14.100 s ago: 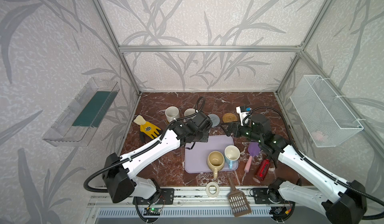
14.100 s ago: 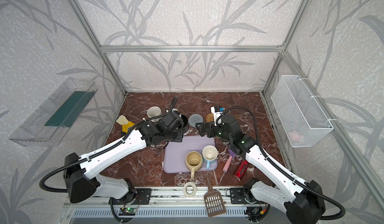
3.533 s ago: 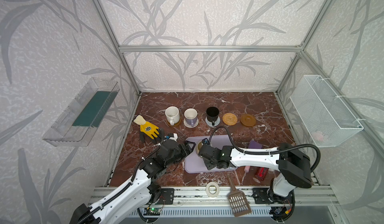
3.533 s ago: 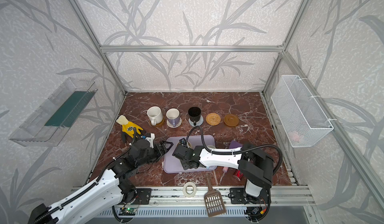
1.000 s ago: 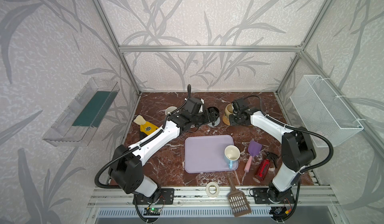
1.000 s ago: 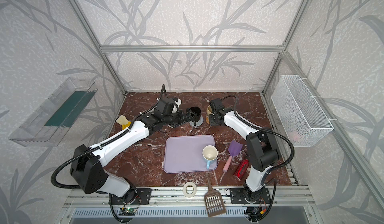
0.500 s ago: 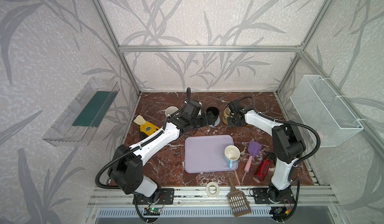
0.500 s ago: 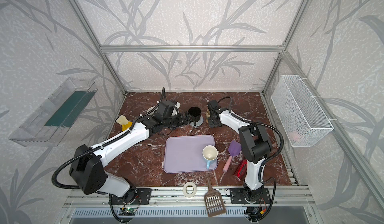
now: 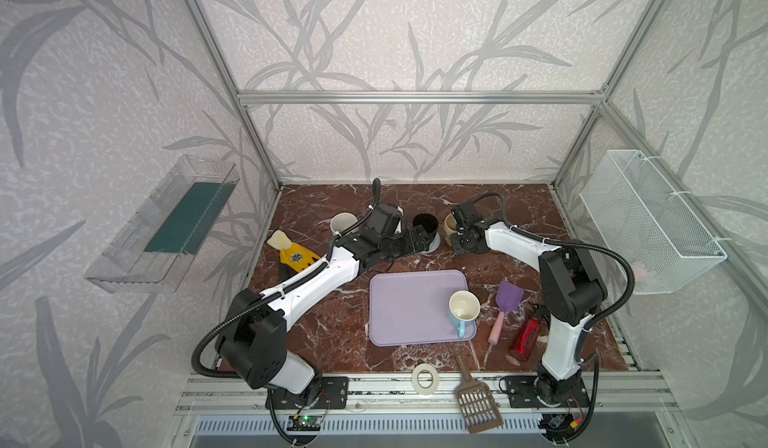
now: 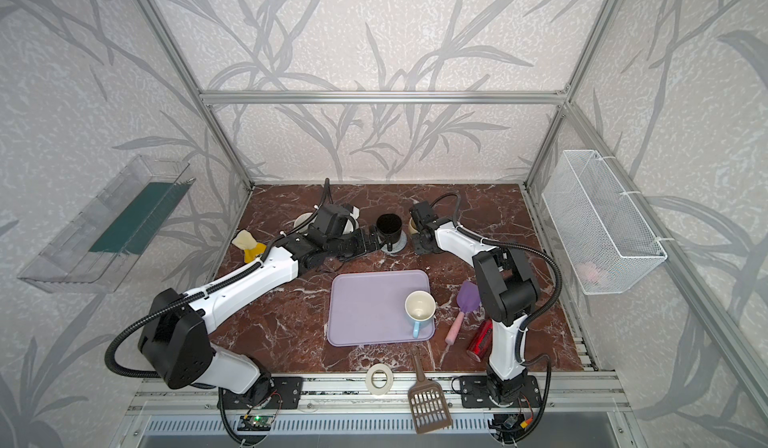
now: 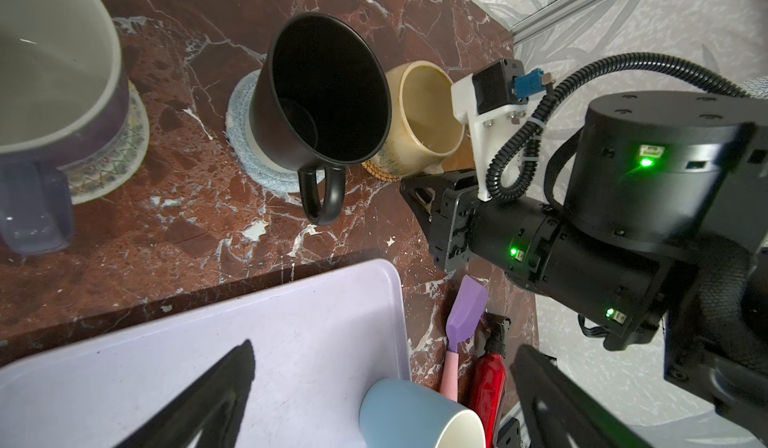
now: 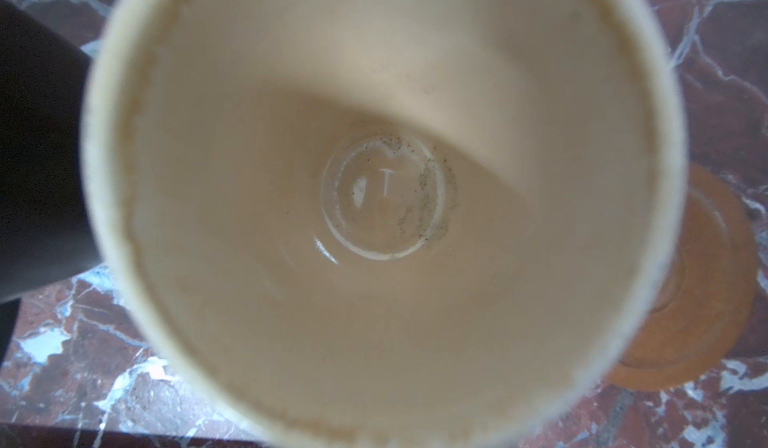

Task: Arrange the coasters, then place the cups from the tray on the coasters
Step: 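Carry the cream mug onto the woven straw coaster with the right gripper, then open the right gripper and withdraw it back toward the tray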

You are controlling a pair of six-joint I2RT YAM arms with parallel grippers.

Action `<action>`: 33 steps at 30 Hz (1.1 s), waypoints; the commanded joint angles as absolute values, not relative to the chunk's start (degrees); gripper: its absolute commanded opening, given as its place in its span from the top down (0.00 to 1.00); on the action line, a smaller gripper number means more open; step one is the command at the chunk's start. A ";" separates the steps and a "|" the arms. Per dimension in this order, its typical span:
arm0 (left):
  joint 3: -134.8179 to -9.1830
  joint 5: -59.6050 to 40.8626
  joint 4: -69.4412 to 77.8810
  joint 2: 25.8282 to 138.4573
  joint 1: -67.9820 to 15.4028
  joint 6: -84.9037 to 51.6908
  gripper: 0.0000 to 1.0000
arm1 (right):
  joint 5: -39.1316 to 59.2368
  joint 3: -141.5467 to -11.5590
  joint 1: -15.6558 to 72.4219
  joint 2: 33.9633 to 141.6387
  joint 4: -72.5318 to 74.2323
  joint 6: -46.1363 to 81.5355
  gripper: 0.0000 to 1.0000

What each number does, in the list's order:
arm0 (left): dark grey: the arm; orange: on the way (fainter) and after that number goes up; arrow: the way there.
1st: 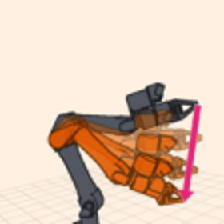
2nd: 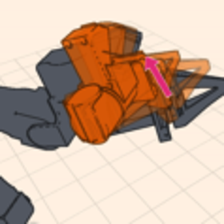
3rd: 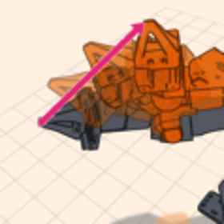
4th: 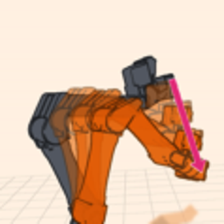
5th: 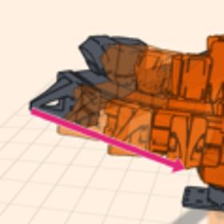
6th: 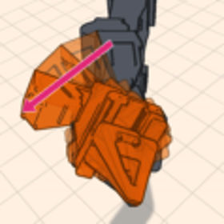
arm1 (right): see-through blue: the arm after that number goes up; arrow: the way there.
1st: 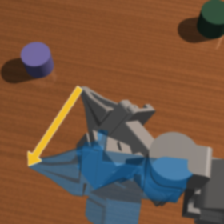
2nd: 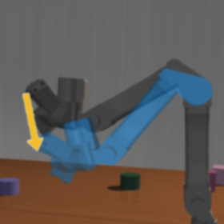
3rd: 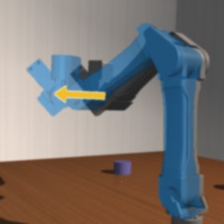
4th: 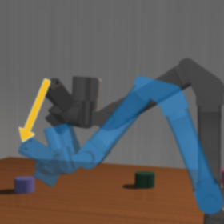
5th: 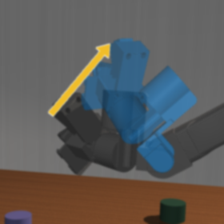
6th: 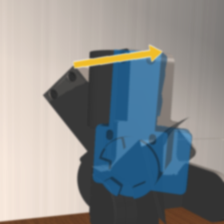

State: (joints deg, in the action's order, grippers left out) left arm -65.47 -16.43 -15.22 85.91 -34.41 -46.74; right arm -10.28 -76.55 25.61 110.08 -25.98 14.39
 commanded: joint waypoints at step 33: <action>-61.02 -16.21 -10.86 82.70 -34.16 -48.72 0.02 | -2.44 -71.24 23.03 103.69 -20.77 18.15 0.82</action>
